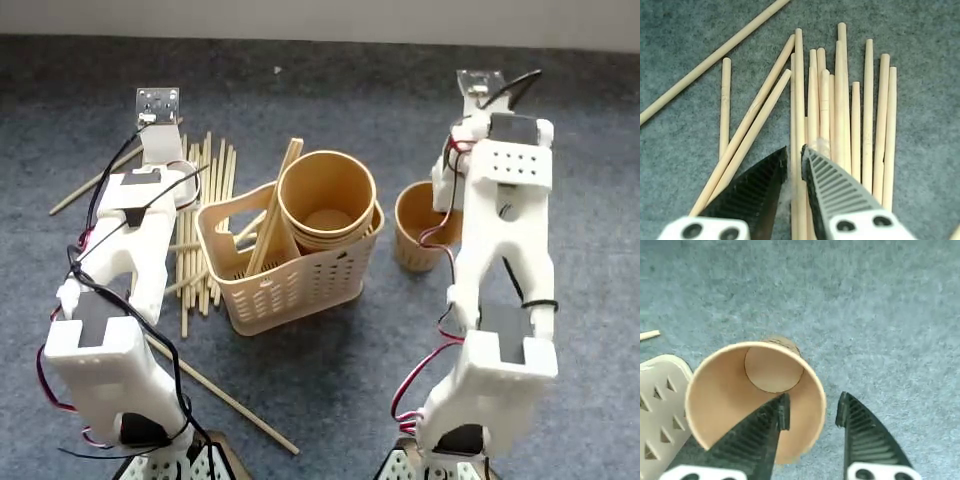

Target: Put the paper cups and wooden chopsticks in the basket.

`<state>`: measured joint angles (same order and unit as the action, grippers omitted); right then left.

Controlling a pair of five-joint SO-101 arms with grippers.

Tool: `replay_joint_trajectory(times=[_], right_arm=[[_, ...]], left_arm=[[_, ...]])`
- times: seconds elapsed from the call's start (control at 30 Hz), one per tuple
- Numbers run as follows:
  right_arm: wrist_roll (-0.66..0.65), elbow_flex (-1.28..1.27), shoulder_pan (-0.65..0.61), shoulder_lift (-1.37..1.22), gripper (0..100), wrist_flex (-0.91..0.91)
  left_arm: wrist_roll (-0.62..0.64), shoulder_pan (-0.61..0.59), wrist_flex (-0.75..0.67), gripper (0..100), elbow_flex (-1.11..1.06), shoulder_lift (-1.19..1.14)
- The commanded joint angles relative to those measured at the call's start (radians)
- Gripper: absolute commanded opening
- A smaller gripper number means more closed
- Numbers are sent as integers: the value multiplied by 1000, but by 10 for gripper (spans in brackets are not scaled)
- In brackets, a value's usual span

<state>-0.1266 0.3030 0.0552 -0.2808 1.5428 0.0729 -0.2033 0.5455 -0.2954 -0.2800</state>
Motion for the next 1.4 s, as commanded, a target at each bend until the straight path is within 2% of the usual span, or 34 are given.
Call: replay_joint_trajectory(times=[0.0,0.2,0.3,0.47,0.63,0.83,0.93,1.03,1.13,1.37], right_arm=[[-9,13,18,-47,166,-25],[-8,13,50,-120,146,-58],[-8,18,51,-117,7,-51],[-5,130,73,-74,5,38],[-8,358,74,58,5,217],[-2,481,59,381,5,222],[18,473,2,570,5,222],[118,473,-71,728,5,220],[129,469,-223,849,5,222],[132,142,-461,983,5,219]], left_arm=[[-8,5,-12,88,38,8],[-8,5,-12,88,38,8],[-8,7,-12,88,38,8],[-8,7,-12,88,38,8],[-8,7,-12,88,39,8],[-8,7,-12,88,39,8],[-8,7,-12,88,39,8],[-8,7,-12,88,39,8],[-8,7,-12,88,38,8],[-8,7,-12,88,38,8]])
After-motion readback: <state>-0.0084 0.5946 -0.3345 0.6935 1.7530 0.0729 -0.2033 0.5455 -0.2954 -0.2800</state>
